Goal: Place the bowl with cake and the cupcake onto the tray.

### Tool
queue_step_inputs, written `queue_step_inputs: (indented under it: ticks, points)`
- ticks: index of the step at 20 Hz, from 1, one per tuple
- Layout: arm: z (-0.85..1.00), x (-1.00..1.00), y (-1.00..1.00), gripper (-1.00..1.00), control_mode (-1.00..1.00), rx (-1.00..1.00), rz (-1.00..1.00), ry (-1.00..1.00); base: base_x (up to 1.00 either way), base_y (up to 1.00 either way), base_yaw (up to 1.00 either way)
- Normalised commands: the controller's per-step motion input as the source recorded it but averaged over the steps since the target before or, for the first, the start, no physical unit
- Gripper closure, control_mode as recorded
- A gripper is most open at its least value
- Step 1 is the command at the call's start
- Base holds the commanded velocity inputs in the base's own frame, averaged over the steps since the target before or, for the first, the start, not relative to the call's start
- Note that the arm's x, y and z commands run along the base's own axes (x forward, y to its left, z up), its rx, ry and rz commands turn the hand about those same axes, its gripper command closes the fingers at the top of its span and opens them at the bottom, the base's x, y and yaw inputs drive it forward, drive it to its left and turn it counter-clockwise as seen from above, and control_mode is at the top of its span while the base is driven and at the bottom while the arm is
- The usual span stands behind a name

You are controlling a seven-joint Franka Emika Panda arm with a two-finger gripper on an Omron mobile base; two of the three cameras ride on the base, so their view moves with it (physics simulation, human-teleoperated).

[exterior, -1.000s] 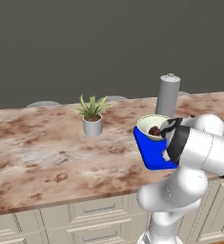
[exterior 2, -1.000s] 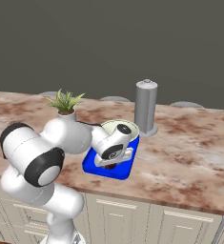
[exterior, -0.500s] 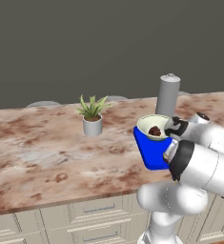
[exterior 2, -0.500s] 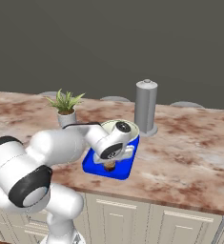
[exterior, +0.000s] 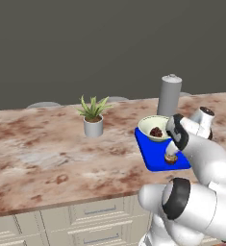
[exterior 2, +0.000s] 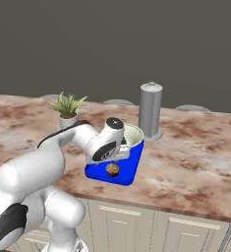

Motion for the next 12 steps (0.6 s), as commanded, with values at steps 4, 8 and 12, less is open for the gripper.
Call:
queue_step_inputs:
  ticks: [4, 8, 12]
  points:
    - [0.79, -0.01, 0.58, -1.0, -1.0, -0.1, -0.01, 0.2, 0.0, 0.0, 0.0]
    - [0.49, -0.1, 0.84, -1.0, -1.0, -0.14, 0.0, 0.14, 0.0, 0.0, 0.0]
    - [0.37, -0.05, 0.81, -1.0, -1.0, -0.07, -0.03, 0.12, 0.0, 0.0, 0.0]
